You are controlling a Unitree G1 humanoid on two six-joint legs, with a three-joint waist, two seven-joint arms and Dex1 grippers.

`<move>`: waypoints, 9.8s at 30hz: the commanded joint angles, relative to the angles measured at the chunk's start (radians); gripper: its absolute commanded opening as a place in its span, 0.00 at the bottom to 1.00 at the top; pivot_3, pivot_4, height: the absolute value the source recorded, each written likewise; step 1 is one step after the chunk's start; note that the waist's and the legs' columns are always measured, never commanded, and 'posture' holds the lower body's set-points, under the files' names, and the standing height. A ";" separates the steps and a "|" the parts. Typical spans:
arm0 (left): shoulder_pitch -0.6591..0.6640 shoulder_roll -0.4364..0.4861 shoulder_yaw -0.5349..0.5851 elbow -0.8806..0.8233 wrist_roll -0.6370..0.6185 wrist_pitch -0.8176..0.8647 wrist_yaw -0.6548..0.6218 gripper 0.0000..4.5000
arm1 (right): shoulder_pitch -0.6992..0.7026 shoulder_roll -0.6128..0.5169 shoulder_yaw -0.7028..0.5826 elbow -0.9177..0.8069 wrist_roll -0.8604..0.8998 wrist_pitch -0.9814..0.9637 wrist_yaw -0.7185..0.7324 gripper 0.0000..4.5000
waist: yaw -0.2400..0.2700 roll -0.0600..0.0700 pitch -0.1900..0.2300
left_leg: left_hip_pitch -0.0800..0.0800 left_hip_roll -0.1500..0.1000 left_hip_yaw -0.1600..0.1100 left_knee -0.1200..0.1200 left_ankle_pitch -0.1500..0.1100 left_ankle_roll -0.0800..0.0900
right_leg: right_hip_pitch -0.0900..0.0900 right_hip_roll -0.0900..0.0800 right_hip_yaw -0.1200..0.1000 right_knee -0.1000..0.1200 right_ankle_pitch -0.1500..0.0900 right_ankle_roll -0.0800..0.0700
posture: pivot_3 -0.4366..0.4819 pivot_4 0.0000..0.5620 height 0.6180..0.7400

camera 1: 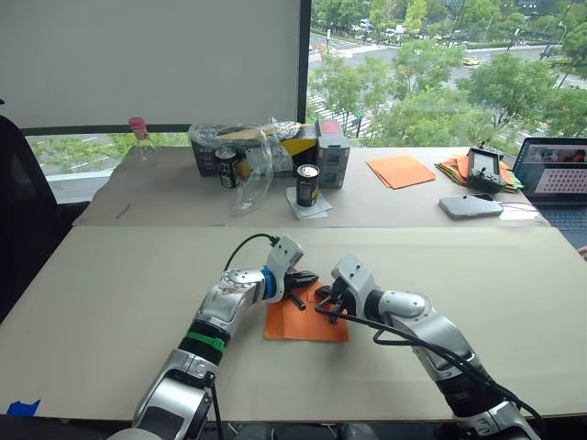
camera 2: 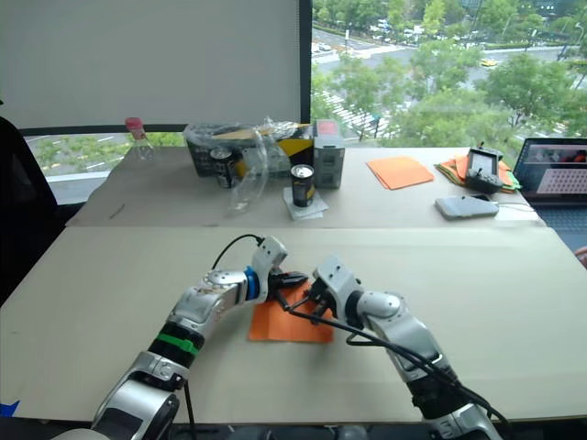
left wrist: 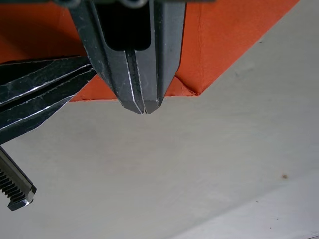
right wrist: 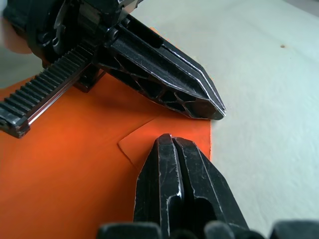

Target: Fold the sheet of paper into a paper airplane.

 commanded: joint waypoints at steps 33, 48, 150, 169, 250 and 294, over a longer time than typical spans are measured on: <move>0.204 0.141 0.485 -0.565 -0.474 0.634 0.297 0.53 | -0.090 0.124 0.077 0.180 -0.074 -0.071 0.060 0.00 | -0.022 0.000 0.000 | 0.000 0.001 -0.001 -0.002 0.001 -0.002 | -0.002 0.001 0.000 0.001 0.000 -0.001 | 0.48 0.27 0.43; 0.201 0.099 0.352 -0.493 -0.445 0.576 0.327 0.76 | -0.061 0.111 0.058 0.146 -0.080 -0.053 0.049 0.00 | -0.013 0.000 0.000 | 0.000 0.001 -0.001 -0.002 0.001 -0.002 | -0.002 0.001 0.000 0.001 0.000 -0.001 | 0.48 0.27 0.43; 0.126 0.192 0.028 -0.261 -0.076 -0.099 -0.136 0.00 | -0.028 0.048 0.021 0.120 -0.030 0.031 0.025 0.00 | -0.015 0.001 0.000 | 0.001 0.000 0.000 -0.002 0.001 0.000 | -0.001 0.001 0.000 0.000 0.001 -0.001 | 0.48 0.27 0.43; 0.195 0.203 -0.082 -0.236 0.037 -0.096 -0.097 0.00 | -0.069 0.096 0.040 0.086 -0.087 -0.084 0.000 0.00 | -0.011 0.001 -0.001 | 0.002 0.001 0.000 -0.002 0.001 0.000 | -0.001 0.001 0.000 0.001 0.001 -0.001 | 0.48 0.27 0.43; 0.145 0.179 -0.118 -0.185 0.047 -0.118 -0.150 0.00 | -0.024 -0.008 -0.197 -0.060 0.025 0.065 0.002 0.00 | -0.005 0.002 -0.001 | -0.001 0.000 0.000 -0.003 0.001 0.000 | -0.002 0.001 0.000 -0.001 0.001 -0.001 | 0.48 0.27 0.43; 0.133 0.100 -0.101 -0.140 0.046 -0.131 -0.113 0.00 | 0.113 -0.042 -0.186 -0.154 0.234 0.069 0.139 0.00 | 0.006 0.001 -0.002 | -0.001 0.000 0.000 -0.003 0.000 0.001 | -0.001 0.000 0.000 -0.003 0.001 0.000 | 0.48 0.27 0.43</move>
